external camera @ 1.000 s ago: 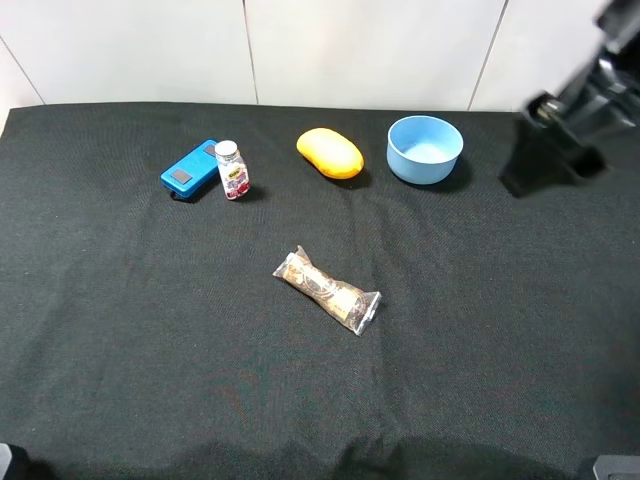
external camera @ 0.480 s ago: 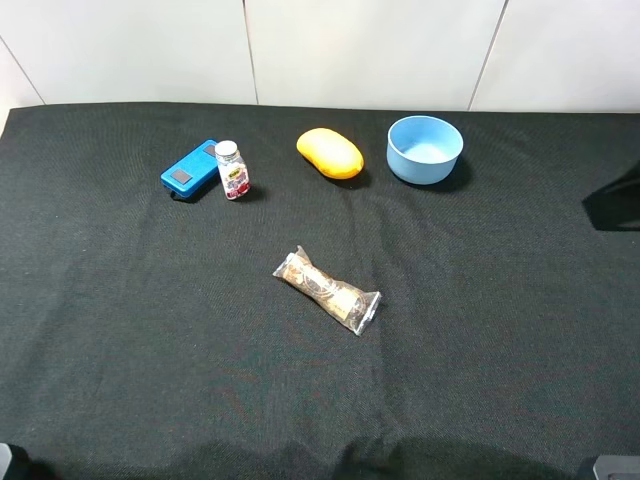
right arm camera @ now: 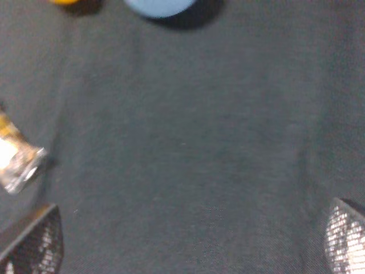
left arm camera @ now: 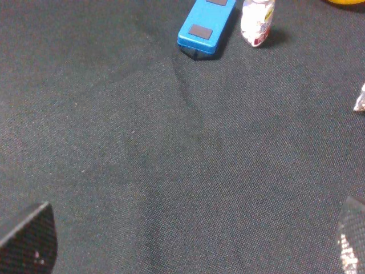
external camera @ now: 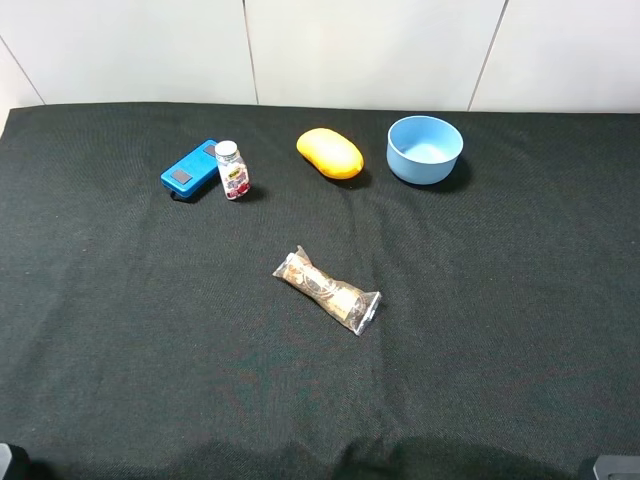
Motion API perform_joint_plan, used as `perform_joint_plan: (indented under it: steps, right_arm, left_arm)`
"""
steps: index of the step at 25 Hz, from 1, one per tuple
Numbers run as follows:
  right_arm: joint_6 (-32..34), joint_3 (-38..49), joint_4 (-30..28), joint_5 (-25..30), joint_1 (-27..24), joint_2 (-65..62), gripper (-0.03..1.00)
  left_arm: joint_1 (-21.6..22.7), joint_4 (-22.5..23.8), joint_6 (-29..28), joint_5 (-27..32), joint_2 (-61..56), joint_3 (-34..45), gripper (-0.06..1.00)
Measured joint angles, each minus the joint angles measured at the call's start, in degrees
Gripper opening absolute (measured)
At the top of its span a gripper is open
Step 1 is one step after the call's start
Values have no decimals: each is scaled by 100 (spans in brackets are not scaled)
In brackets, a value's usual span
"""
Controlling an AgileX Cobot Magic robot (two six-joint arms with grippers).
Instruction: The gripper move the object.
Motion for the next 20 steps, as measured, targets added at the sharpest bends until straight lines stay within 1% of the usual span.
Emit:
perform_joint_plan:
  steps: [5,9,12,20]
  right_arm:
    - [12,634,16,-139,-696,-1173,69]
    - [12,901,21,-368,-1020,-1983,69]
    - [-81,919,21,-404,-1169,-2411,69]
    - [-159,935,35,-404,-1242,-2483,69]
  left_arm:
    - [0,0,0,0,0,0,97]
    - [0,0,0,0,0,0,97]
    - [0,0,0,0,0,0,97]
    - [0,0,0,0,0,0,97]
